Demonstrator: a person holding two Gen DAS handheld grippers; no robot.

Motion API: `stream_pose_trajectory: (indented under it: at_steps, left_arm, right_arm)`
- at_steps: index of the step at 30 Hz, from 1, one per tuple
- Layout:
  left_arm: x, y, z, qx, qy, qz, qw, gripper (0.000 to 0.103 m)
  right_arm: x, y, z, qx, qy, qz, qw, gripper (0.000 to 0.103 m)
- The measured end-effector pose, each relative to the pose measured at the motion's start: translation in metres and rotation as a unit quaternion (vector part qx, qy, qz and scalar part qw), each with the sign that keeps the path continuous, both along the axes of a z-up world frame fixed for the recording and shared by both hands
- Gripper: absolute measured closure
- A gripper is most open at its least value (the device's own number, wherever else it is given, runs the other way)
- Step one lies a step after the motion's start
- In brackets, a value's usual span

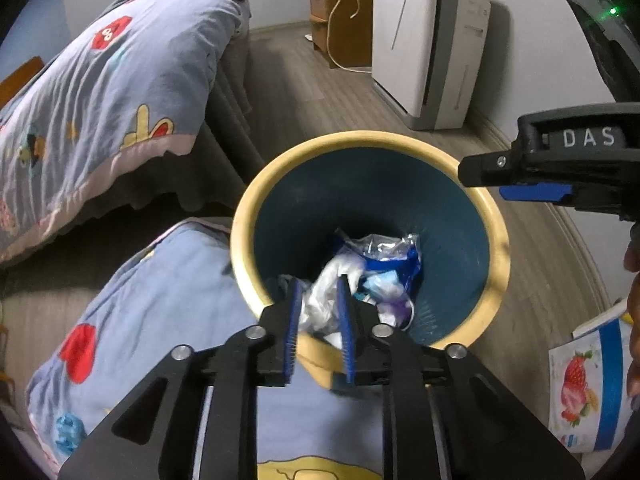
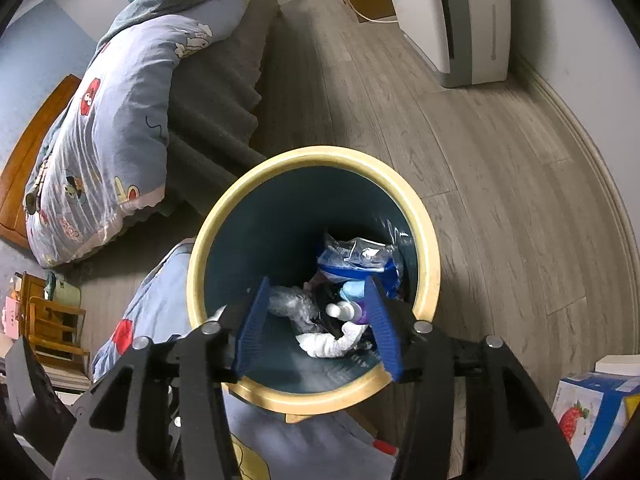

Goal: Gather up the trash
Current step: 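Open left tool to drop the tissue while right tool releases the spray bottle into the bin, then move both open tools back over the cushion toward the remaining trash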

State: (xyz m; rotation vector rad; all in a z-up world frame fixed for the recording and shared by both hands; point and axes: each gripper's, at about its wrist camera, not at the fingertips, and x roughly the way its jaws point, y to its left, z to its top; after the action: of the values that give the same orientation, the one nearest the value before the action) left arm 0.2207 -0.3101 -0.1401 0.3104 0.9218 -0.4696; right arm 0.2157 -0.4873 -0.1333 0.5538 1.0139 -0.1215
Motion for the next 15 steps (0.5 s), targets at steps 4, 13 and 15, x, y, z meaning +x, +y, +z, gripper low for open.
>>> stream_pose_trajectory:
  at_steps: [4,13,15]
  left_arm:
    - [-0.004,0.007,0.004,-0.001,-0.013,0.006,0.9999,0.052]
    - [-0.016,0.047,0.029,-0.007,-0.032,0.032,0.9989,0.013]
    - [-0.019,0.06,0.035,-0.006,-0.031,0.042,0.9986,0.013]
  right_arm:
    - [-0.002,0.0,0.002,-0.005,0.0,-0.005,1.0,0.042]
    - [0.003,0.017,0.018,-0.029,-0.018,0.009,0.999,0.01]
    - [0.004,0.023,0.022,-0.033,-0.021,0.013,0.999,0.008]
